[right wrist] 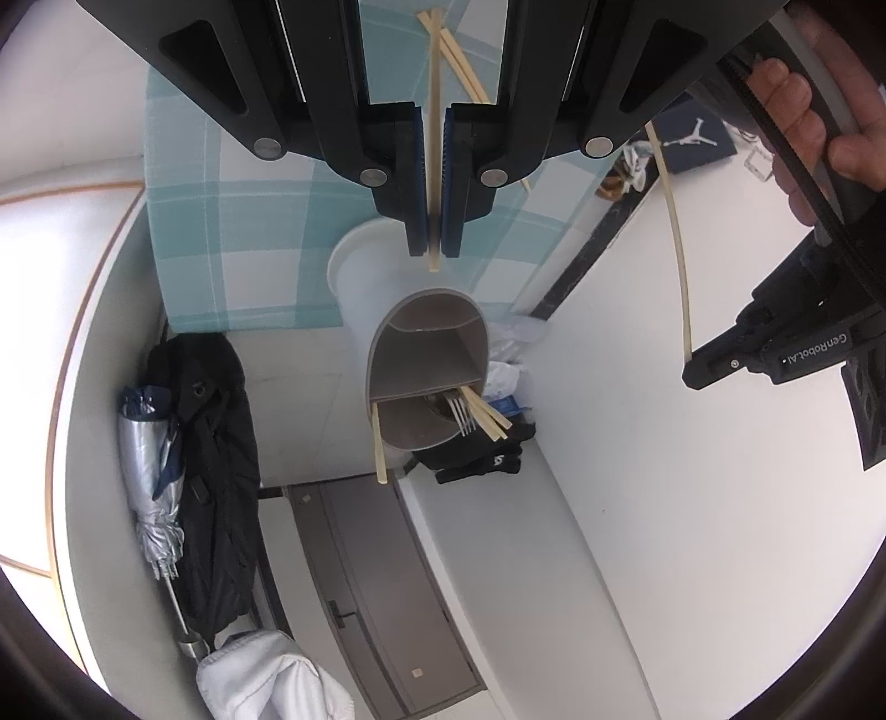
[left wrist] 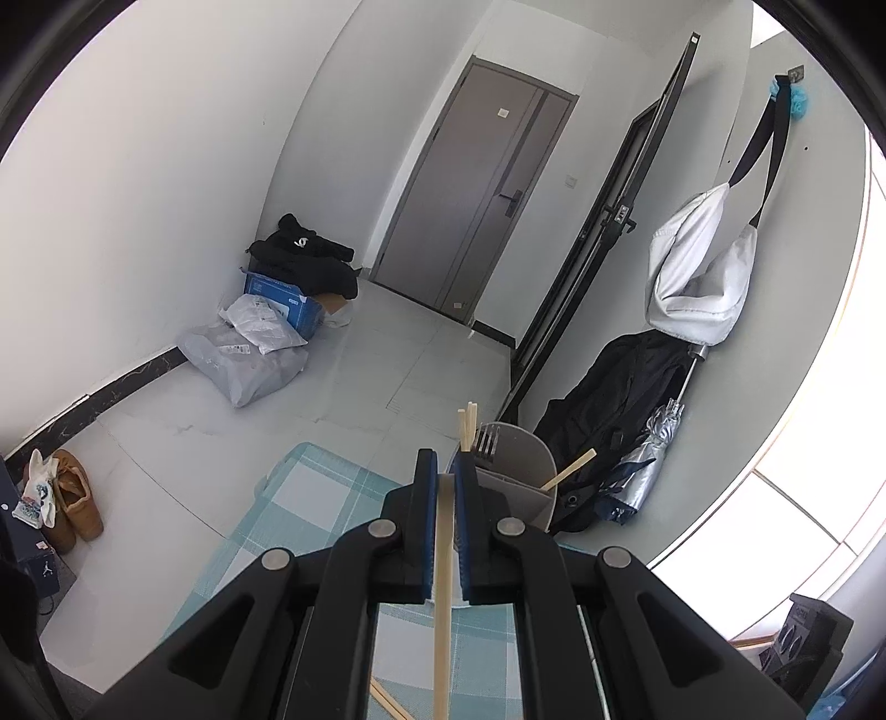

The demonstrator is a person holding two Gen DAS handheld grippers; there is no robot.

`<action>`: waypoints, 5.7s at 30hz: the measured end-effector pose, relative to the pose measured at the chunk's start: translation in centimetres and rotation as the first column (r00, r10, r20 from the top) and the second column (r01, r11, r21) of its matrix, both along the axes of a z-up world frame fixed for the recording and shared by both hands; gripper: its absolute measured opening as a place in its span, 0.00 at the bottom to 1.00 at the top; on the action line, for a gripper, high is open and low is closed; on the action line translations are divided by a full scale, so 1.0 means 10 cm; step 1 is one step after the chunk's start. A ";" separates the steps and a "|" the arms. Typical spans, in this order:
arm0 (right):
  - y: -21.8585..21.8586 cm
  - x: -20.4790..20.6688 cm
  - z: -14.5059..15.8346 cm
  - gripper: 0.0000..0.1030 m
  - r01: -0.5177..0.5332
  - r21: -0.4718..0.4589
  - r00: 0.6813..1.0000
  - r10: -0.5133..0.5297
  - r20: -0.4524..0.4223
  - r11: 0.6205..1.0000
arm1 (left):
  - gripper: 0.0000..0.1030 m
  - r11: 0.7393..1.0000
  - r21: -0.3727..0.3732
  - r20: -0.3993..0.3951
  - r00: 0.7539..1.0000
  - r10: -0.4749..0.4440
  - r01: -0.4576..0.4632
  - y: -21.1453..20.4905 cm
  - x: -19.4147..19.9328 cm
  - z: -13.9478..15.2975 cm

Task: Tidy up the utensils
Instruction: 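Carry both held chopsticks up over the white holder, then open both grippers to drop the chopsticks into the holder and withdraw, then lower the right gripper onto a chopstick on the cloth and grasp it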

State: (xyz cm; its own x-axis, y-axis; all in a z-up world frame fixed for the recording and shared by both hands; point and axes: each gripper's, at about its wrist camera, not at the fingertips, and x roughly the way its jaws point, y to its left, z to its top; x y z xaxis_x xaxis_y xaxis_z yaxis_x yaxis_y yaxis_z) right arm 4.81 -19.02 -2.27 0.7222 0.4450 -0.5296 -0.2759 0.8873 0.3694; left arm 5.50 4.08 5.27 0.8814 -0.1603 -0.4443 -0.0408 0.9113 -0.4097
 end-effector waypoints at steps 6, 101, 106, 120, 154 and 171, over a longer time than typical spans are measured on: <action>-0.01 -0.05 0.10 0.04 0.003 -0.015 1.000 -0.003 0.026 1.000 | 0.03 1.000 -0.025 0.033 0.999 0.001 0.000 0.00 0.04 0.15; -0.13 0.87 0.90 0.42 -0.010 -0.009 0.989 0.011 0.150 1.000 | 0.84 0.992 0.114 -0.019 0.999 -0.051 0.053 -0.07 0.69 0.41; -0.11 0.58 0.94 0.54 -0.004 0.013 0.987 0.001 0.161 1.000 | 0.89 0.988 0.146 -0.026 0.999 -0.045 0.049 -0.08 0.42 0.45; -0.01 -0.09 0.67 0.72 -0.001 -0.007 0.990 0.002 0.139 1.000 | 0.98 0.981 0.194 -0.031 0.999 -0.013 0.019 -0.01 -0.17 0.19; 0.65 0.16 -0.58 0.83 -0.174 -0.251 0.967 0.117 -0.228 0.952 | 0.99 0.996 0.059 -0.261 0.962 0.075 -0.061 0.63 -0.09 -0.89; 1.64 0.68 -1.15 0.55 -0.391 -0.432 0.901 0.241 -0.360 0.813 | 0.99 0.988 -0.054 -0.332 0.936 0.117 -0.143 1.07 0.00 -0.94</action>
